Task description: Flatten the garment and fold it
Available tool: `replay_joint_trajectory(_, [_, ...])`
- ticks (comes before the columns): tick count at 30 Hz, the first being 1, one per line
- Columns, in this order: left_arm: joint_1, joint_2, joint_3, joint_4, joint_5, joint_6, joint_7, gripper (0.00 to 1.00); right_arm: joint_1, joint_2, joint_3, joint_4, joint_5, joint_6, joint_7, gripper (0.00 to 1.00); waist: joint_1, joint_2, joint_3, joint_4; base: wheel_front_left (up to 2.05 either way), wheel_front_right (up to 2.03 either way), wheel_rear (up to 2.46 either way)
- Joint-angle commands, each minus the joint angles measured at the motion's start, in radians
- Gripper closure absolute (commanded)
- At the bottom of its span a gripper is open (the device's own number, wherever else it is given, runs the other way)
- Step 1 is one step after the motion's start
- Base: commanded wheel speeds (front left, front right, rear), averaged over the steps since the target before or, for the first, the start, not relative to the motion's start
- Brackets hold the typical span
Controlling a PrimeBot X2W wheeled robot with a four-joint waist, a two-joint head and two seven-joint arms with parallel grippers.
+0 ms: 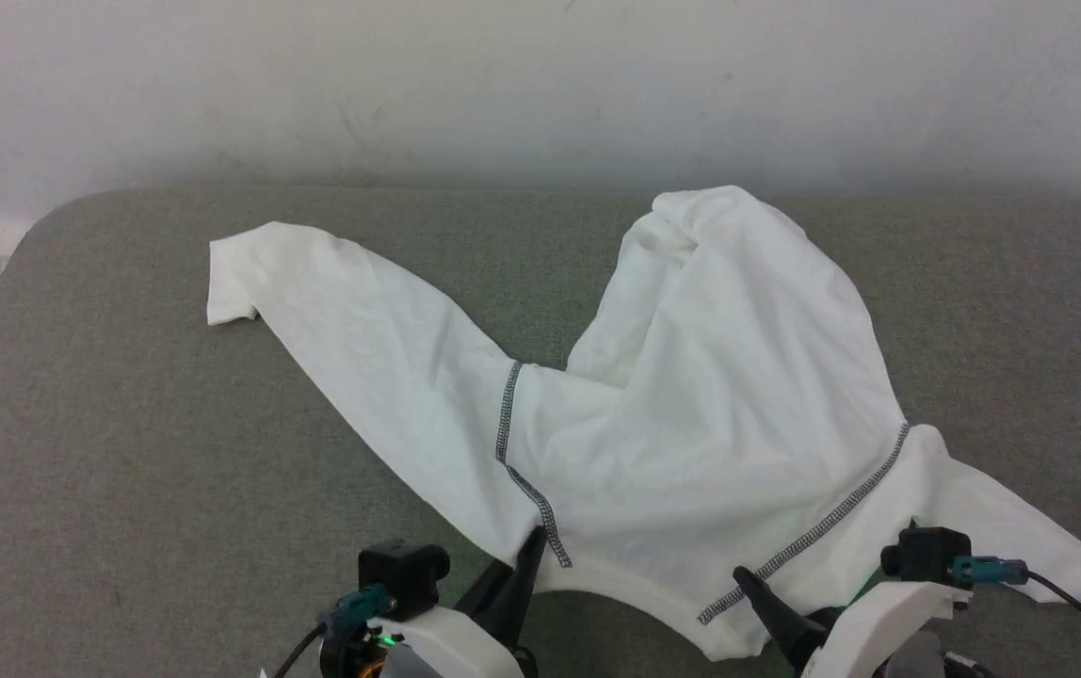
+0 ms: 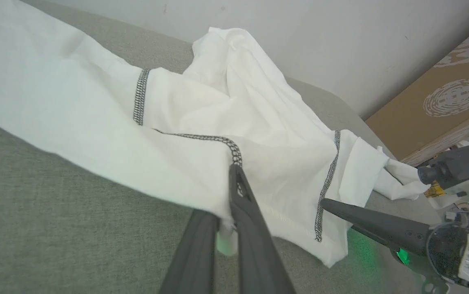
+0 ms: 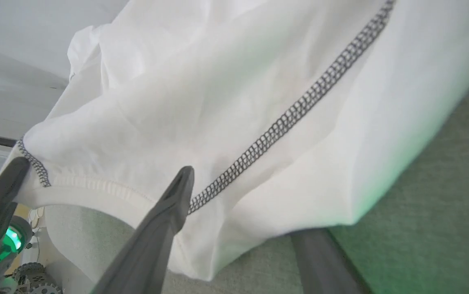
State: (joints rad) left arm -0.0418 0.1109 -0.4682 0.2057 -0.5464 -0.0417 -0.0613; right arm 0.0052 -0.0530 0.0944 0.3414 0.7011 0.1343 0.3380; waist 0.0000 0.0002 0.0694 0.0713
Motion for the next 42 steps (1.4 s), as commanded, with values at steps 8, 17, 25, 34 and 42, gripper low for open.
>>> replay_joint_trajectory(8, [0.001, 0.026, 0.013, -0.005, 0.008, 0.016, -0.017, 1.0, 0.022, -0.014, 0.01, -0.043, -0.077, -0.004, -0.029, 1.0, 0.0, -0.0002, -0.032, -0.019, 0.0, 0.0, 0.0])
replay_joint_trajectory(17, [-0.002, 0.057, 0.06, -0.104, -0.01, 0.037, -0.027, 1.0, 0.099, -0.096, -0.02, -0.397, -0.073, -0.004, 0.038, 1.0, 0.0, -0.0002, -0.117, -0.062, 0.0, 0.0, 0.0])
replay_joint_trajectory(25, [-0.117, 0.116, 0.147, -0.366, -0.025, 0.072, 0.036, 1.0, -0.045, -0.134, -0.09, -0.745, 0.007, -0.004, 0.117, 1.0, 0.0, -0.0002, -0.164, -0.089, 0.0, 0.0, 0.0])
replay_joint_trajectory(34, [-0.395, 0.149, 0.256, -0.543, -0.049, 0.104, 0.117, 1.0, -0.431, -0.152, -0.107, -0.809, 0.012, -0.004, 0.059, 1.0, 0.0, -0.0002, -0.198, -0.097, 0.0, 0.0, 0.0])
replay_joint_trajectory(42, [-0.602, 0.173, 0.307, -0.549, -0.052, 0.117, 0.161, 1.0, -0.67, -0.216, -0.045, -0.699, -0.148, -0.004, -0.033, 1.0, 0.0, -0.0002, -0.202, -0.093, 0.0, 0.0, 0.0])
